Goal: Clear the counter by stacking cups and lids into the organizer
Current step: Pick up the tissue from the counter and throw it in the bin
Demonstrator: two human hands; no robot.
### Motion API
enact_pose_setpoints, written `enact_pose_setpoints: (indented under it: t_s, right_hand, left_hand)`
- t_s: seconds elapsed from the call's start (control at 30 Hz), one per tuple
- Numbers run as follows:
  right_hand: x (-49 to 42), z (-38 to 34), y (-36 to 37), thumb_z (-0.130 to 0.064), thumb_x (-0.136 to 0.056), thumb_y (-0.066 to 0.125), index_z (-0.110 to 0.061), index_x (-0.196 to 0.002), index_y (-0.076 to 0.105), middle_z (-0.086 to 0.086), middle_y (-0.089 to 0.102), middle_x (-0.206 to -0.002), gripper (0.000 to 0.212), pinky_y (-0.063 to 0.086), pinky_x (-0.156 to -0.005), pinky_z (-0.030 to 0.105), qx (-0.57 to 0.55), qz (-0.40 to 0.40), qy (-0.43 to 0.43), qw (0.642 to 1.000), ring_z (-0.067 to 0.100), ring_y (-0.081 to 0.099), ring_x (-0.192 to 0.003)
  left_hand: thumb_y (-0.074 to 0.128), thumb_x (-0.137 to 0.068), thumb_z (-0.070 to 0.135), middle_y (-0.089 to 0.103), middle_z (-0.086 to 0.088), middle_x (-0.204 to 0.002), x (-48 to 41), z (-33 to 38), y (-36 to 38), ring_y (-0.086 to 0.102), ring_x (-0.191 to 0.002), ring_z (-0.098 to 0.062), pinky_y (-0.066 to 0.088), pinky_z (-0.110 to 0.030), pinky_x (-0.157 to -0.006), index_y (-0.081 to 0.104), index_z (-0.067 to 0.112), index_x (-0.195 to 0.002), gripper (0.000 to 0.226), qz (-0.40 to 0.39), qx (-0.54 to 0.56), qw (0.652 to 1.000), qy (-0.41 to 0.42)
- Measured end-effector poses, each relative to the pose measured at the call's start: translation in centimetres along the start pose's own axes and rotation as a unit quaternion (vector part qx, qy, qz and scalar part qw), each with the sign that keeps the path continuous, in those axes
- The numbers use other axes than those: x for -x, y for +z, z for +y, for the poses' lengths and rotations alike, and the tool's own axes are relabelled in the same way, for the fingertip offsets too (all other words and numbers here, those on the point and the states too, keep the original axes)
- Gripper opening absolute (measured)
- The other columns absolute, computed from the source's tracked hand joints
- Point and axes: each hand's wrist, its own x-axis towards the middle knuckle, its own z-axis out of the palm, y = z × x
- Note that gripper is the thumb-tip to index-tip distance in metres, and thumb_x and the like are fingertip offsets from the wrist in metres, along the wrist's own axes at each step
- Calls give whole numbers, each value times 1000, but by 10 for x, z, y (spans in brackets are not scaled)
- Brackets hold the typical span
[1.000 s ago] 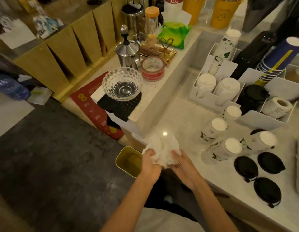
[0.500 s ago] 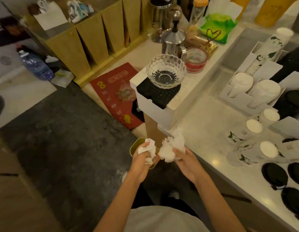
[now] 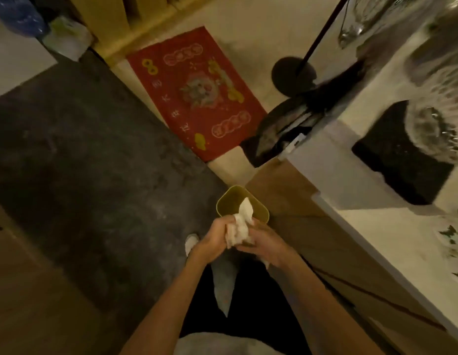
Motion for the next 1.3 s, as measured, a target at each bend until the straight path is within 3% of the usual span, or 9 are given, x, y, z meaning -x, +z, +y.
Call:
enact_pose_setpoints:
  t_s: [0.13, 0.3, 0.5, 0.63, 0.73, 0.8, 1.03, 1.13, 1.3]
  right_hand:
    - [-92, 12, -15, -4, -97, 52, -6, -133, 49, 1, 58, -98, 36, 52, -50, 12, 113, 90, 59, 988, 7, 58, -74]
    - [-218, 66, -43, -16, -72, 65, -9, -109, 61, 18, 60, -111, 38, 45, -78, 34, 221, 111, 110, 963, 30, 57, -98]
    - [-359, 154, -86, -26, -91, 65, -7, -134, 47, 14, 47, -136, 50, 47, -101, 52, 251, 190, 128, 941, 34, 54, -119]
    - [-425, 193, -111, -9, -96, 54, -12, -138, 39, 18, 47, -139, 45, 51, -92, 56, 305, 201, 72, 928, 39, 51, -122]
    - [-465, 221, -133, -5, -97, 52, -14, -150, 27, 14, 42, -148, 59, 38, -107, 39, 354, 177, 47, 917, 35, 43, -134]
    - [-482, 236, -145, -6, -97, 54, -9, -146, 34, 14, 41, -149, 53, 32, -104, 31, 400, 179, 36, 898, 32, 39, -137]
    - [-526, 263, -174, -3, -89, 64, -17, -128, 56, 14, 34, -144, 43, 41, -106, 47, 503, 225, -22, 834, 36, 44, -127]
    - [-531, 267, -178, -13, -91, 63, -26, -144, 41, 12, 24, -152, 59, 35, -111, 48, 513, 204, -30, 833, 36, 31, -138]
    - [-515, 248, -170, -38, -80, 75, -38, -153, -8, 10, -19, -161, 110, 8, -120, 51, 607, 122, 18, 785, 33, -8, -150]
  left_hand:
    - [47, -98, 20, 57, -24, -126, -91, -4, -51, 54, -122, -41, 47, -48, -101, 54, -2, -127, 37, 53, -71, 996, 6]
    - [52, -92, 2, 58, -2, -106, -212, -39, -103, 64, -88, -24, 55, -22, -53, 56, 18, -118, 31, 124, -162, 974, 103]
    - [55, -86, 4, 71, -13, -96, -355, -101, -108, 67, -89, -29, 57, -42, -78, 68, 9, -81, 15, 103, -336, 926, 140]
    - [54, -93, 22, 52, -8, -118, -433, -131, -88, 55, -107, -25, 50, -40, -87, 50, 15, -114, 23, 71, -408, 901, 131]
    - [50, -96, 17, 46, -12, -126, -483, -147, -73, 52, -111, -28, 46, -36, -87, 47, 10, -123, 28, 36, -494, 855, 156]
    - [50, -96, 16, 43, -13, -128, -510, -157, -66, 51, -107, -29, 46, -38, -86, 44, 11, -127, 32, 17, -548, 818, 172]
    - [47, -94, 30, 33, -16, -140, -569, -171, -64, 35, -125, -38, 36, -50, -103, 36, 13, -138, 48, 30, -699, 696, 162]
    - [53, -91, 18, 27, -15, -148, -577, -171, -67, 31, -131, -41, 33, -52, -107, 32, 15, -142, 56, -9, -725, 671, 153]
    - [35, -93, 62, -19, 5, -162, -562, -161, -67, -15, -144, -48, -1, -63, -118, -5, 44, -150, 72, -76, -747, 659, 49]
